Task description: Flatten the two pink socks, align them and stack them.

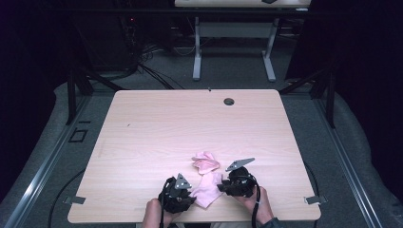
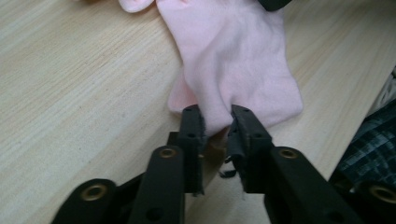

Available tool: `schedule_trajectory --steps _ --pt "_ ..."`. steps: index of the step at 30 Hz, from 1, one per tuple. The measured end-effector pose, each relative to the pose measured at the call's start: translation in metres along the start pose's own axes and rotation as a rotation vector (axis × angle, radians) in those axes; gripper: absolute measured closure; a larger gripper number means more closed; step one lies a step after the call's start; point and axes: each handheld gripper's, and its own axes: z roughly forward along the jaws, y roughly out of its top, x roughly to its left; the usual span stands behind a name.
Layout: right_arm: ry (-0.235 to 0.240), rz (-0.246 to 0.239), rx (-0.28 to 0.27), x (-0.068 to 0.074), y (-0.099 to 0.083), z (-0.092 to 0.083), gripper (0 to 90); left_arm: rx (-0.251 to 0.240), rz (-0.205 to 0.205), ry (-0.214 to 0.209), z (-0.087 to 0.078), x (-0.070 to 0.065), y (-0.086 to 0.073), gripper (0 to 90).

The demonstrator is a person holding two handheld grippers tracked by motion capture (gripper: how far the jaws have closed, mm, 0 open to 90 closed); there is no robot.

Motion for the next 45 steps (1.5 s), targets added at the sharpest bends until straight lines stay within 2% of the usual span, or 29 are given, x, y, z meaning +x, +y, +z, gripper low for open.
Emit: schedule_trajectory --steps 2,7,9,11,12,15,17,19,22,25,26,27,30,33,37,40,43,45 --pt "-0.004 0.005 -0.005 0.001 -0.001 0.0 86.6 0.004 0.002 0.001 0.002 0.004 0.001 80.1" --pt "0.001 0.059 -0.004 0.003 -0.008 -0.005 87.3 0.003 0.01 0.021 0.004 0.018 0.009 80.6" --pt "0.002 0.056 0.0 0.01 -0.012 -0.005 82.6 0.011 0.021 0.031 0.006 0.024 0.012 79.0" --pt "0.002 0.036 0.016 0.016 -0.014 -0.009 70.4 0.011 0.012 0.044 0.006 0.03 0.015 73.6" --pt "0.0 0.026 0.011 0.017 -0.015 -0.011 67.9 0.002 0.003 0.047 0.004 0.032 0.015 71.1" --pt "0.018 0.021 -0.064 0.012 -0.017 -0.029 62.8 -0.033 -0.02 0.06 -0.008 0.034 0.014 63.4" --pt "0.004 0.001 -0.117 0.007 -0.015 -0.042 60.8 -0.054 -0.027 0.07 -0.016 0.033 0.012 58.3" --pt "-0.013 -0.021 -0.139 0.002 -0.009 -0.05 59.9 -0.075 -0.025 0.073 -0.024 0.029 0.01 55.1" --pt "-0.01 -0.064 -0.146 -0.001 0.004 -0.046 60.5 -0.107 -0.006 0.057 -0.029 0.017 0.011 53.0" --pt "0.001 -0.089 -0.089 -0.004 0.014 -0.028 66.5 -0.108 0.037 0.029 -0.024 -0.001 0.014 51.8" --pt "-0.01 -0.089 -0.066 -0.005 0.015 -0.02 70.2 -0.099 0.058 0.036 -0.019 -0.007 0.015 51.5" --pt "-0.025 -0.093 -0.041 -0.006 0.015 -0.014 73.2 -0.077 0.089 0.041 -0.013 -0.013 0.017 51.2" --pt "-0.04 -0.081 -0.007 -0.008 0.01 -0.003 80.6 -0.031 0.137 0.032 0.003 -0.024 0.02 51.1" --pt "-0.056 -0.075 -0.005 -0.007 0.003 -0.002 83.5 0.003 0.158 0.032 0.013 -0.025 0.022 51.1" --pt "-0.043 -0.043 -0.024 -0.009 -0.004 -0.005 83.4 0.024 0.15 0.023 0.018 -0.019 0.021 54.0" --pt "-0.03 -0.04 -0.036 -0.01 -0.007 -0.006 76.1 0.025 0.157 0.031 0.018 -0.017 0.021 60.8" --pt "-0.034 -0.065 -0.055 -0.009 -0.009 -0.011 69.2 0.025 0.167 0.039 0.018 -0.015 0.021 67.5" --pt "-0.025 -0.071 -0.083 -0.009 -0.013 -0.016 67.8 0.02 0.18 0.049 0.018 -0.014 0.02 73.0"
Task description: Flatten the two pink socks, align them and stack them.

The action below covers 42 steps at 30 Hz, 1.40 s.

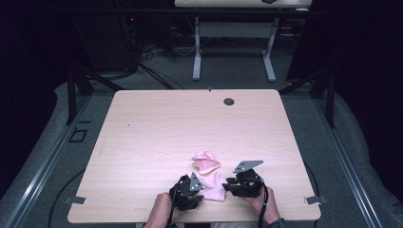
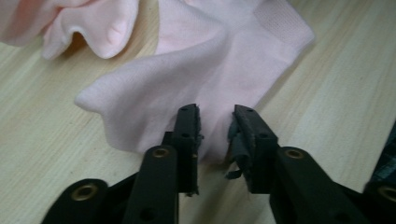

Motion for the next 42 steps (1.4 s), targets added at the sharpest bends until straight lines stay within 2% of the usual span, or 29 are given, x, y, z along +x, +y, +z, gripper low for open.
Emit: schedule_trajectory --steps 3,6,8,10,11,12,13,15,21,24,27,32,37,38,39,42 --pt "0.009 -0.047 -0.026 0.005 -0.004 -0.009 62.8 -0.007 0.004 0.005 0.0 0.002 -0.001 79.0" --pt "0.023 -0.123 -0.032 0.017 -0.006 -0.011 56.8 -0.014 0.003 0.005 0.0 0.003 -0.002 82.9" --pt "0.023 -0.178 -0.011 0.025 -0.005 -0.007 50.6 -0.019 -0.006 -0.006 0.0 0.006 -0.003 84.2" --pt "0.021 -0.229 0.017 0.032 -0.005 -0.001 48.5 -0.024 -0.019 -0.02 0.0 0.008 -0.004 84.8" --pt "0.029 -0.233 0.009 0.035 -0.005 0.004 47.2 -0.032 -0.029 -0.029 0.0 0.009 -0.004 85.2" --pt "0.015 -0.26 0.037 0.037 -0.005 0.008 46.6 -0.031 -0.034 -0.043 -0.001 0.011 -0.005 85.7" --pt "0.013 -0.257 0.032 0.04 -0.005 0.012 48.4 -0.036 -0.044 -0.054 -0.001 0.013 -0.005 85.9" --pt "-0.023 -0.269 0.029 0.043 -0.006 0.015 56.2 -0.041 -0.058 -0.067 -0.002 0.016 -0.006 86.4" --pt "-0.037 -0.245 -0.016 0.042 -0.007 0.012 84.8 -0.087 -0.078 -0.094 -0.011 0.021 -0.004 86.7" --pt "-0.015 -0.201 -0.037 0.039 -0.005 0.006 86.6 -0.113 -0.074 -0.088 -0.019 0.021 0.0 86.6" --pt "0.016 -0.14 -0.067 0.037 0.003 -0.008 87.1 -0.143 -0.072 -0.087 -0.025 0.02 0.002 85.8" --pt "0.026 -0.078 -0.084 0.037 0.021 -0.032 87.3 -0.191 -0.069 -0.076 -0.03 0.014 0.004 74.3" --pt "0.014 -0.041 -0.082 0.038 0.034 -0.043 87.3 -0.237 -0.087 -0.001 -0.029 -0.002 0.005 51.1" --pt "0.017 -0.028 -0.086 0.039 0.035 -0.045 87.3 -0.247 -0.099 0.03 -0.028 -0.005 0.005 46.0" --pt "0.01 -0.025 -0.087 0.039 0.037 -0.046 87.3 -0.259 -0.116 0.043 -0.027 -0.007 0.004 41.0" --pt "0.007 0.005 -0.101 0.041 0.04 -0.05 87.3 -0.255 -0.134 0.09 -0.023 -0.013 0.002 38.5"
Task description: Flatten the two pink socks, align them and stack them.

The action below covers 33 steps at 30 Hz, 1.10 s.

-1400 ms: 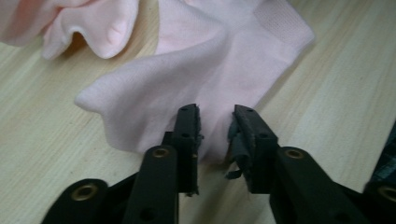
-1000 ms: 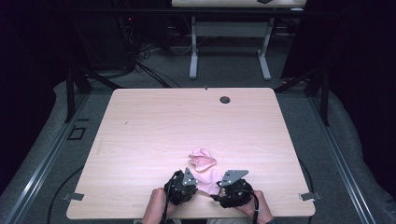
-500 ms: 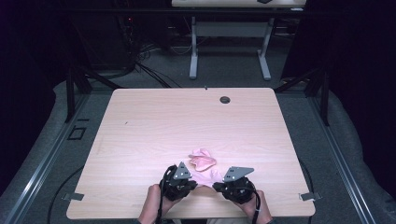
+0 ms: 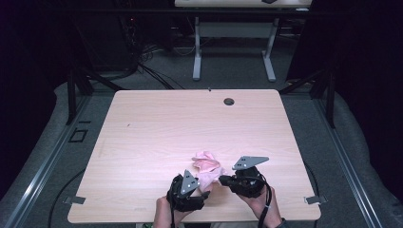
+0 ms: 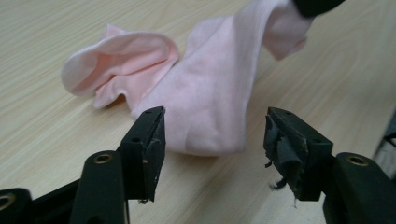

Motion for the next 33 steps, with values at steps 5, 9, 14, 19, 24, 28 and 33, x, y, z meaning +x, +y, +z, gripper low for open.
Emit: schedule_trajectory --steps 5,9,14,19,24,28,33 --pt "0.01 0.009 -0.02 0.001 0.004 -0.006 87.3 0.03 -0.042 0.056 0.011 0.001 -0.006 40.7" --pt "0.015 0.018 -0.025 0.001 0.003 -0.007 87.3 0.032 -0.065 0.048 0.019 0.003 -0.008 48.7" --pt "0.02 0.021 -0.026 -0.001 0.001 -0.007 87.3 0.001 -0.107 0.005 0.024 0.012 -0.007 66.5" --pt "0.032 0.027 -0.04 -0.003 -0.001 -0.01 87.3 -0.012 -0.117 -0.008 0.02 0.023 -0.005 86.7" --pt "0.051 0.027 -0.048 -0.004 -0.002 -0.014 87.3 -0.004 -0.072 -0.012 0.01 0.027 0.001 89.4" --pt "0.067 0.037 -0.047 -0.005 -0.004 -0.018 87.3 0.044 -0.039 -0.046 -0.005 0.031 0.006 89.7" --pt "0.119 0.058 -0.029 -0.003 -0.007 -0.027 87.2 0.163 0.029 -0.135 -0.039 0.032 0.018 89.7"
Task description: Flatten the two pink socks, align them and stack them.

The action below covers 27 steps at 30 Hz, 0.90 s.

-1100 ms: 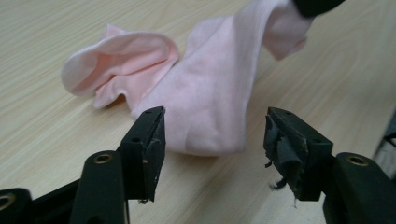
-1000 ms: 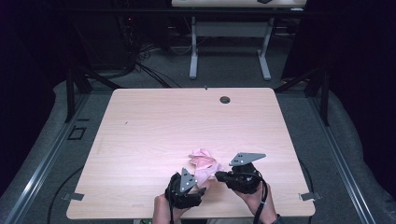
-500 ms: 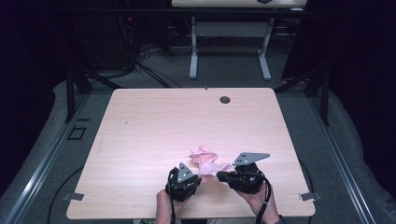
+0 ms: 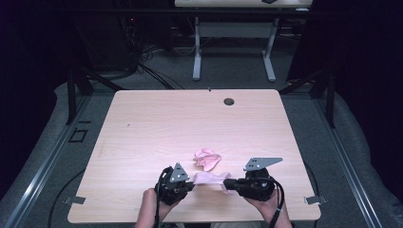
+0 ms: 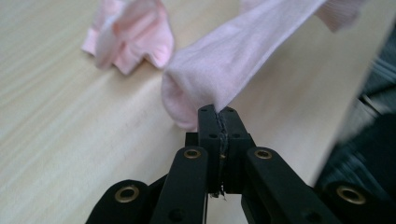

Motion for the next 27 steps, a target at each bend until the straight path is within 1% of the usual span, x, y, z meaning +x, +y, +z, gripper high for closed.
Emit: schedule_trajectory --steps 1,2,3,4,5,6,7,8,9,10,11,12,13,14,15,16,18,19,21,23,24,26,27 --pt "0.008 0.017 0.007 0.0 -0.002 0.0 87.0 0.024 0.01 -0.014 -0.003 -0.001 0.001 89.6" --pt "0.011 0.018 0.032 -0.002 -0.004 0.001 86.9 0.057 0.028 -0.018 -0.004 -0.002 0.003 89.6" --pt "0.008 0.034 0.05 -0.006 -0.006 0.004 86.8 0.074 0.033 -0.03 -0.003 -0.002 0.004 89.6" --pt "-0.008 0.052 0.064 -0.01 -0.008 0.007 86.6 0.086 0.028 -0.047 0.001 -0.001 0.005 89.6" --pt "-0.014 0.07 0.087 -0.016 -0.01 0.013 86.5 0.112 0.021 -0.082 0.007 0.002 0.006 89.5" --pt "-0.023 0.09 0.093 -0.022 -0.012 0.019 86.4 0.123 0.008 -0.098 0.013 0.005 0.008 89.5" --pt "-0.049 0.095 0.105 -0.027 -0.013 0.025 86.3 0.136 -0.007 -0.126 0.019 0.008 0.009 89.4" --pt "-0.062 0.106 0.121 -0.033 -0.014 0.031 86.2 0.145 -0.023 -0.148 0.026 0.012 0.011 89.3" --pt "-0.063 0.121 0.125 -0.039 -0.014 0.036 85.7 0.143 -0.039 -0.166 0.031 0.016 0.012 89.3" --pt "-0.088 0.135 0.121 -0.045 -0.014 0.04 85.1 0.148 -0.052 -0.179 0.035 0.019 0.013 89.3" --pt "-0.11 0.144 0.127 -0.049 -0.014 0.044 83.5 0.144 -0.064 -0.175 0.037 0.022 0.014 89.1" --pt "-0.121 0.149 0.127 -0.054 -0.014 0.047 79.8 0.14 -0.073 -0.173 0.039 0.024 0.014 89.1" --pt "-0.129 0.162 0.121 -0.059 -0.015 0.05 78.7 0.133 -0.081 -0.187 0.041 0.027 0.014 89.1" --pt "-0.142 0.157 0.113 -0.062 -0.016 0.053 76.7 0.121 -0.092 -0.184 0.042 0.028 0.014 89.1" --pt "-0.149 0.15 0.118 -0.065 -0.017 0.055 73.3 0.119 -0.092 -0.178 0.042 0.03 0.015 89.1" --pt "-0.163 0.146 0.105 -0.067 -0.019 0.057 71.6 0.116 -0.098 -0.177 0.043 0.031 0.015 89.1" --pt "-0.175 0.093 0.095 -0.066 -0.023 0.057 64.4 0.105 -0.104 -0.172 0.043 0.032 0.015 89.1" --pt "-0.167 0.058 0.072 -0.065 -0.027 0.055 61.8 0.1 -0.106 -0.17 0.042 0.033 0.015 89.1" --pt "-0.129 0.021 0.05 -0.061 -0.032 0.052 57.1 0.097 -0.113 -0.173 0.043 0.033 0.015 89.1" --pt "-0.11 -0.022 0.058 -0.056 -0.037 0.054 54.7 0.093 -0.114 -0.174 0.043 0.032 0.015 89.2" --pt "-0.109 -0.056 0.073 -0.053 -0.04 0.057 53.8 0.089 -0.113 -0.171 0.043 0.031 0.016 89.1" --pt "-0.111 -0.092 0.082 -0.049 -0.043 0.062 53.2 0.079 -0.115 -0.164 0.042 0.032 0.016 89.1" --pt "-0.124 -0.105 0.09 -0.048 -0.045 0.064 54.6 0.077 -0.116 -0.166 0.042 0.032 0.015 89.1"
